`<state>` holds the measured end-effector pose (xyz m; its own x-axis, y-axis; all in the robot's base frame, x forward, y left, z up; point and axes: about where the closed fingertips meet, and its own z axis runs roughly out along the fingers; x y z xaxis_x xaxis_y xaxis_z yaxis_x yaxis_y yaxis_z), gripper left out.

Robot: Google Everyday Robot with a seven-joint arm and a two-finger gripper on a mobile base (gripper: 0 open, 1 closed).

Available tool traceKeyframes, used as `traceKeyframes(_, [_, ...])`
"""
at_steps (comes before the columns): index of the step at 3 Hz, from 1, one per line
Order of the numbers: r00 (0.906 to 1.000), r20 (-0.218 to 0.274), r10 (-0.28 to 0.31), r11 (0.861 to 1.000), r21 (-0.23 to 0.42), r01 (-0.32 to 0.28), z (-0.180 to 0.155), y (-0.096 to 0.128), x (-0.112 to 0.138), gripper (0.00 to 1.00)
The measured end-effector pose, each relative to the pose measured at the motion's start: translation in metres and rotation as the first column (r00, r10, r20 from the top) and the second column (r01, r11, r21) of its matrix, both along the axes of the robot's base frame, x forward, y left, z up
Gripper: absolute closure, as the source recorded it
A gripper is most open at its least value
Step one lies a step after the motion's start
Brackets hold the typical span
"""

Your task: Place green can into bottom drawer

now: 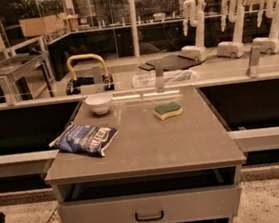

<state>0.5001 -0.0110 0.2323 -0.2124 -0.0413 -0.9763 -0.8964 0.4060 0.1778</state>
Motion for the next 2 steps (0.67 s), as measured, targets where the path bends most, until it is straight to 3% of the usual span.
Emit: traceKeyframes(2, [0.9883,0.110,0.105,0.994,0.004,-0.106,-0.055,0.028,0.003,0.97])
